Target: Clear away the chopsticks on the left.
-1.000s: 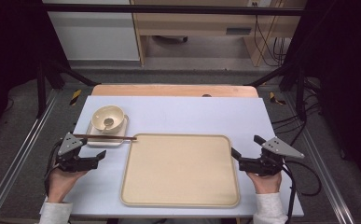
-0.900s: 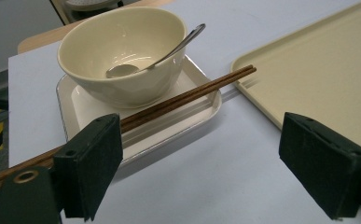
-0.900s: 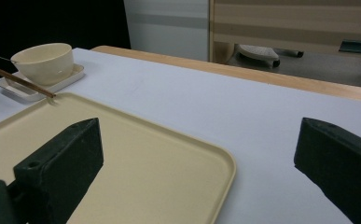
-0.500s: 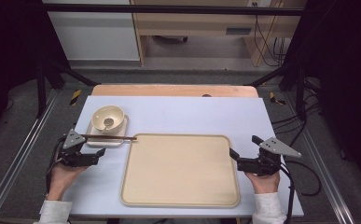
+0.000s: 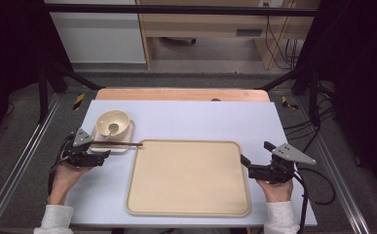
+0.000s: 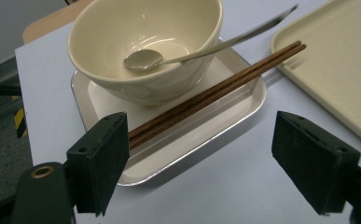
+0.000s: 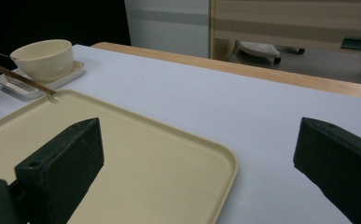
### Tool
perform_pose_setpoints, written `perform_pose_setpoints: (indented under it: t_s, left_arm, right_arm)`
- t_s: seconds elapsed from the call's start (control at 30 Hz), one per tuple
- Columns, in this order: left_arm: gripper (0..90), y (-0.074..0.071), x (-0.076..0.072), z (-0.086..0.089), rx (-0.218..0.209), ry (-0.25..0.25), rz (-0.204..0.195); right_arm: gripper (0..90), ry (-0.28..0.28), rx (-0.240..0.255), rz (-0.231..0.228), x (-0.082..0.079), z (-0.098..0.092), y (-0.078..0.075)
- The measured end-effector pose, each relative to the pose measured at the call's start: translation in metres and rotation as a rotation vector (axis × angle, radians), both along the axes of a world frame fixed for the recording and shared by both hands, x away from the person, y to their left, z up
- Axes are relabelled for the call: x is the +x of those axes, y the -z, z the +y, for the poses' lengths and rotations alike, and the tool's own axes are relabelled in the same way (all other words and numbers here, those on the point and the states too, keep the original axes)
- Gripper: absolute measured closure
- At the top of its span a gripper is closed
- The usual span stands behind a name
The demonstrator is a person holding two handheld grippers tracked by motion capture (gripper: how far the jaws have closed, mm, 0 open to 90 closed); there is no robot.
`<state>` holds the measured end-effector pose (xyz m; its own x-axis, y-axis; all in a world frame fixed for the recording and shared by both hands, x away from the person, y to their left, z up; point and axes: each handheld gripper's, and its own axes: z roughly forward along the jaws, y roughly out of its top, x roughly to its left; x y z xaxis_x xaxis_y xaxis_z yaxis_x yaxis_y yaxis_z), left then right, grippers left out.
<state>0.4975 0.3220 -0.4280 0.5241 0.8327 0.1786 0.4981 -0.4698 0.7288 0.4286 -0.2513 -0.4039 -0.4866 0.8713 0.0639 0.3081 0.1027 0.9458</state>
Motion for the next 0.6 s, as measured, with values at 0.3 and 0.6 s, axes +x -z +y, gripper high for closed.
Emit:
perform_pose_setpoints:
  t_s: [0.3, 0.6]
  left_arm:
    - [29.7, 0.005, 0.010, 0.006, -0.032, -0.034, -0.008]
    - [40.4, 0.017, 0.022, 0.006, -0.049, -0.036, -0.015]
  right_arm:
    - [2.4, -0.005, -0.007, 0.007, 0.001, 0.002, 0.001]
    - [2.5, -0.001, -0.006, 0.005, 0.001, 0.002, 0.001]
